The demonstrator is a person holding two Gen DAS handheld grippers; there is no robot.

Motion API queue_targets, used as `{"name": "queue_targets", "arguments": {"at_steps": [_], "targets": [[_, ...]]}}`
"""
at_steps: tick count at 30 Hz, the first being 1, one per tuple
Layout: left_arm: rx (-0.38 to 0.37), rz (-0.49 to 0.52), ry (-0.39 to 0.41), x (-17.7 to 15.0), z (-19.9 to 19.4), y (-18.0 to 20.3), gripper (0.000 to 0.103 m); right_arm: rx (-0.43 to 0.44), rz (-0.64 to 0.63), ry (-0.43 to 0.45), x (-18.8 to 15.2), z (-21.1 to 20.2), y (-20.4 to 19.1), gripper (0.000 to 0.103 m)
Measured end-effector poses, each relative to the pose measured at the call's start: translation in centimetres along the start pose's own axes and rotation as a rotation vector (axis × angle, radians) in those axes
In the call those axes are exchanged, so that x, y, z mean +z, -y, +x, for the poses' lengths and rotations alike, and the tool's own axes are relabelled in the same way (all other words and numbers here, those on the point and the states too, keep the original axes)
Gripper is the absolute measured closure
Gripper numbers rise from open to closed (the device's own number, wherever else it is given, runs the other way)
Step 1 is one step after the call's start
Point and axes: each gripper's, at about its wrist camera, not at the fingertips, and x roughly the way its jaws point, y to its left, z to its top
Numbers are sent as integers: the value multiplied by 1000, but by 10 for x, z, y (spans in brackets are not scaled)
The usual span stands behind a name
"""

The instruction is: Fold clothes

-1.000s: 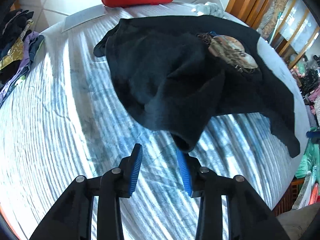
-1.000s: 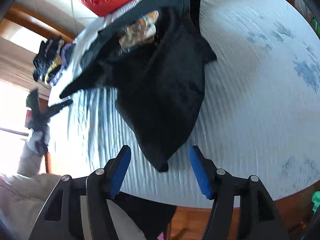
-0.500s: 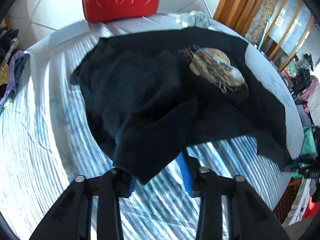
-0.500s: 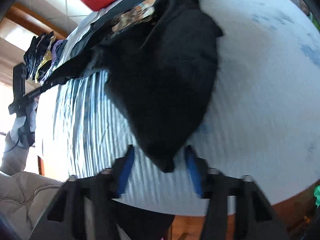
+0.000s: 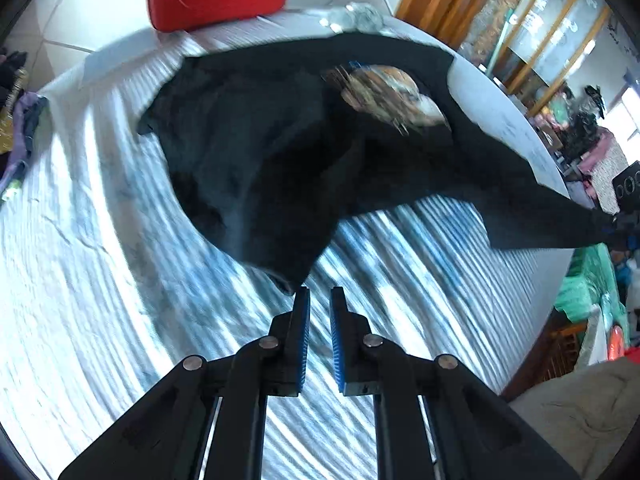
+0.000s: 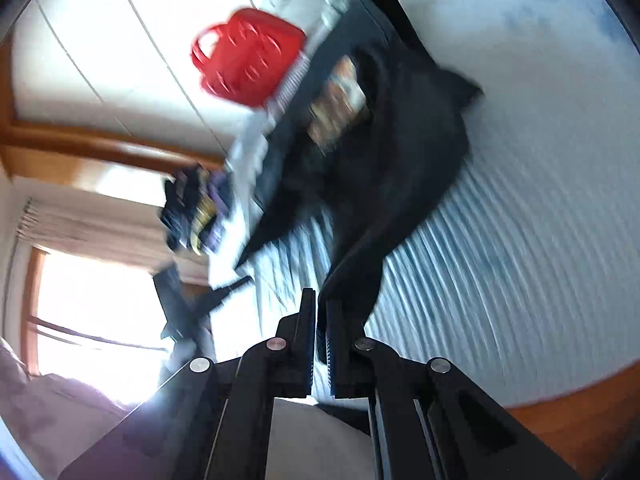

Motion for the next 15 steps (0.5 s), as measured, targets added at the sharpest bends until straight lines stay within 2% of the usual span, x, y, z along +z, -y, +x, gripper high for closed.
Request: {"name": "queue_targets", "arguments": {"at_steps": [5, 8, 10, 11, 12, 13, 15], "targets": [[38, -44, 50, 36, 1, -16, 94, 61, -61, 41, 72, 15, -19, 99], [66, -53, 72, 61, 16, -16, 94, 19, -60, 93, 131, 39, -14, 99], [95, -64, 72, 76, 32, -18, 94, -77, -30, 119, 165, 57, -4, 96], [110, -82, 65, 82, 40, -22, 94, -161, -31, 121, 180, 67, 1, 93], [112, -102, 53, 86, 47, -27, 94, -236, -37, 112, 190, 73, 4, 83], [114, -119, 45, 88, 50, -31, 94, -299, -40, 99, 197, 78, 8, 79], [122, -140, 55, 86, 47, -38, 93, -379, -77, 86, 200, 77, 5, 65]]}}
